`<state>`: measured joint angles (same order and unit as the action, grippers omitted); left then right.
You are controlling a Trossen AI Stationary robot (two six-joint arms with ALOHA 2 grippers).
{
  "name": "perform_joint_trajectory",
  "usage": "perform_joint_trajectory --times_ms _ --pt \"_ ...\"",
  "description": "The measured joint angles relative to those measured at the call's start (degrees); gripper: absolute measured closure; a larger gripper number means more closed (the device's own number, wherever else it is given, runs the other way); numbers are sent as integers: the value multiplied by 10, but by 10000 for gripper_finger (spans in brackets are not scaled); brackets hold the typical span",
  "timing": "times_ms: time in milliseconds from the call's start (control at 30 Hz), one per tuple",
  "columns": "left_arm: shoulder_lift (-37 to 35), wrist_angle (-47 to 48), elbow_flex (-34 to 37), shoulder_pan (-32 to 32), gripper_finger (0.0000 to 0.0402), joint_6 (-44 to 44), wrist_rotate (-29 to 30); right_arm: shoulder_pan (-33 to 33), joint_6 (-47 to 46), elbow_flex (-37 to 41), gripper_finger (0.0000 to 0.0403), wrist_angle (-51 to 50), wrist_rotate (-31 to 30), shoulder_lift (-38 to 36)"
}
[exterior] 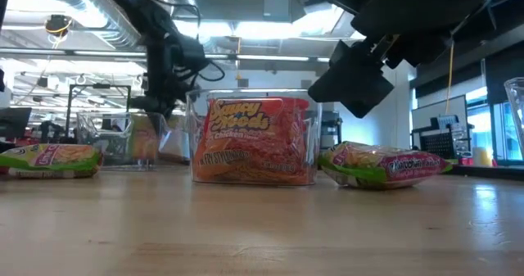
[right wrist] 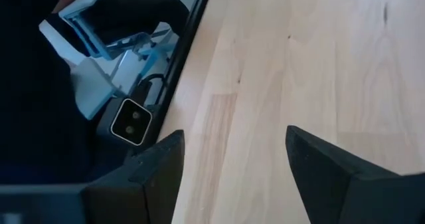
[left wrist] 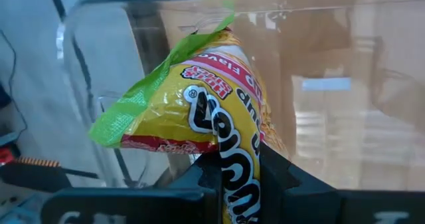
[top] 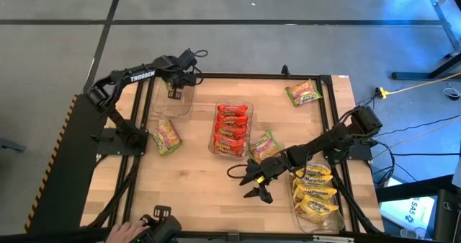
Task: Sort Maruchan noodles
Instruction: Put the bottom left green noodle pack into the top transparent bin
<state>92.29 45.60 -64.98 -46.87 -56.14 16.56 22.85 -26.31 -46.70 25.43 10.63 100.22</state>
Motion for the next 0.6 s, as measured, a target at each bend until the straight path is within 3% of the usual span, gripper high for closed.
perform_joint_trajectory --times_ms 267,600 --pt "0 -87 47 -1 356 26 -6 0 12 0 166 0 -11 0" --pt "-1 -137 86 8 303 35 8 0 17 0 166 0 -12 0"
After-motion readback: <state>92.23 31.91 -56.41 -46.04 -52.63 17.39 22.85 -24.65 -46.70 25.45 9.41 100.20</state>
